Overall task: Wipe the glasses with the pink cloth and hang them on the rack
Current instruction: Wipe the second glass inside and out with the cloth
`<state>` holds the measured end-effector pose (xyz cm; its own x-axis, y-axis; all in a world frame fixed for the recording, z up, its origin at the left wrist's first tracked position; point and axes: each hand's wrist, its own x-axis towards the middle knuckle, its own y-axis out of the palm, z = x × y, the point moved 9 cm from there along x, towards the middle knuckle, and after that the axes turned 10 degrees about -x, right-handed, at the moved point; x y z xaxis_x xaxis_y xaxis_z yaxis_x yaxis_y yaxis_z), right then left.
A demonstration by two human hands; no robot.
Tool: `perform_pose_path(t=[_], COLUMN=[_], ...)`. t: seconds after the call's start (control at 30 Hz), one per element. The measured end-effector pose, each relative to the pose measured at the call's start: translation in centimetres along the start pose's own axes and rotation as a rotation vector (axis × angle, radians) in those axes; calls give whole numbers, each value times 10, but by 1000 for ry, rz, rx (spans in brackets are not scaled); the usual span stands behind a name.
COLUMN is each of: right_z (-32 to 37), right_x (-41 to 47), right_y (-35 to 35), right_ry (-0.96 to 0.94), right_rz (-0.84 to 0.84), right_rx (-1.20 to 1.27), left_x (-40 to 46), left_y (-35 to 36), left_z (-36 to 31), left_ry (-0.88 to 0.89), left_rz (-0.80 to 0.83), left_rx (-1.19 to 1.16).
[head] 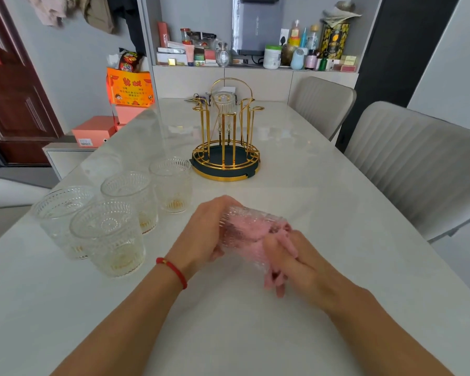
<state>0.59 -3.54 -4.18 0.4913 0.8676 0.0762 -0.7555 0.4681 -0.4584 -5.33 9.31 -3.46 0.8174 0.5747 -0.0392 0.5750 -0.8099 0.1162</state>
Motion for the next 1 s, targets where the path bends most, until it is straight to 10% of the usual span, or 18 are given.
perform_pose_path(t=[0.27,0.43,0.5,0.73,0.8,0.93,1.0], right_z=[5,1,-3,6,2,-6,-5], right_x=[-1,3,0,-2,4,5,1], right_y=[29,4,6,30,22,1,2], right_ry=[243,100,79,316,266,99,71], right_rz=[308,77,15,253,247,48,-2], right_rx=[1084,264,-10,1048,983,143,-43], left_x=[-27,4,4,-28,-18,6,8], left_y=[-12,-7,-10,-14,-10,-10,-16], left_z=[-55,3,12,-50,-43,15,19], left_ry=[897,3,-100,877,757,-70,-90], left_rz=[-9,24,-70,-74,8,-47,-174], left_rx=[244,4,52,204,191,27,54])
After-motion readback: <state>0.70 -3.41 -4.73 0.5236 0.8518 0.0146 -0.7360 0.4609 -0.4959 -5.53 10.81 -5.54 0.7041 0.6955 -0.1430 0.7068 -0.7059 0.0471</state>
